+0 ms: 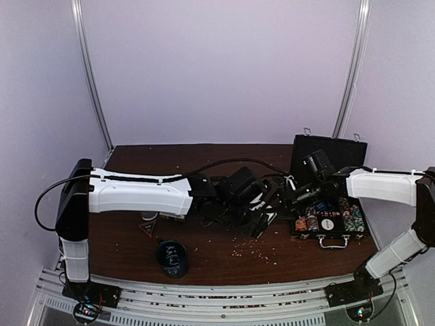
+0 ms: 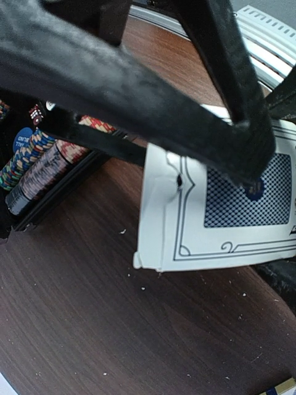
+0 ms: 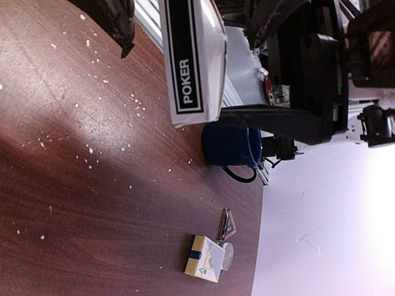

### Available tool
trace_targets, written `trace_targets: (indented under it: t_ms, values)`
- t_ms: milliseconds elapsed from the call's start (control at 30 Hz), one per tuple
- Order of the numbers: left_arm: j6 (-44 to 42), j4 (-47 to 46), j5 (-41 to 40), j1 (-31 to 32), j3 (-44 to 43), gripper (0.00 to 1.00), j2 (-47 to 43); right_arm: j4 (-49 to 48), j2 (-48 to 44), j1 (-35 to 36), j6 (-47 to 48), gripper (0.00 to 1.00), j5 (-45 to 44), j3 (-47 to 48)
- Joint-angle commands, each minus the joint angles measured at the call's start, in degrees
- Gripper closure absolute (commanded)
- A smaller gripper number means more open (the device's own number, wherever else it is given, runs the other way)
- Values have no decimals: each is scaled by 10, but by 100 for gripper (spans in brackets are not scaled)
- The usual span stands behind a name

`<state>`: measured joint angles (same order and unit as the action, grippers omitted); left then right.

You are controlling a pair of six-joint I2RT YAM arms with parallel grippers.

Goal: Pack up texas hold em set

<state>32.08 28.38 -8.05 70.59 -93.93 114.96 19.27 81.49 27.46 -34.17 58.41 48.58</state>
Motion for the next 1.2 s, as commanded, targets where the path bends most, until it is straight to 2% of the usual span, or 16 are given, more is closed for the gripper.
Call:
trace_targets:
  t_ms: [0, 33, 100, 167, 200, 300, 400, 533, 700, 867, 1000, 1167]
  values:
    - [1, -32, -11, 4, -14, 42, -11, -8, 8, 12, 1, 48, 12, 25]
    - [1, -32, -11, 4, -14, 41, -11, -13, 9, 14, -3, 55, 13, 26]
    - [0, -32, -13, 5, -15, 36, -11, -25, 6, 14, -14, 77, 16, 26]
    - [-1, -32, -16, 5, -16, 23, -13, -32, -2, 14, -20, 96, 10, 27]
    - [0, -32, -21, 5, -14, 17, -16, -28, -5, 14, -19, 100, 6, 29]
    - [16, -33, -55, 5, 5, 11, -39, -2, -13, 6, -4, 100, -29, 42]
    - [40, -39, -97, 4, 40, 9, -81, 34, -32, -34, 15, 100, -105, 51]
    - [98, -37, -150, -8, 111, 7, -157, 75, -79, -157, 37, 100, -214, 46]
    - [183, -49, -147, -63, 246, 7, -263, 79, -132, -312, 88, 100, -334, 22]
    - [213, -73, -102, -132, 341, 7, -353, 53, -109, -393, 117, 100, -331, 4]
    - [197, -65, -92, -163, 351, 6, -389, 41, -85, -398, 130, 100, -323, 1]
    - [180, -56, -48, -198, 350, 6, -385, 13, -75, -398, 136, 100, -293, -31]
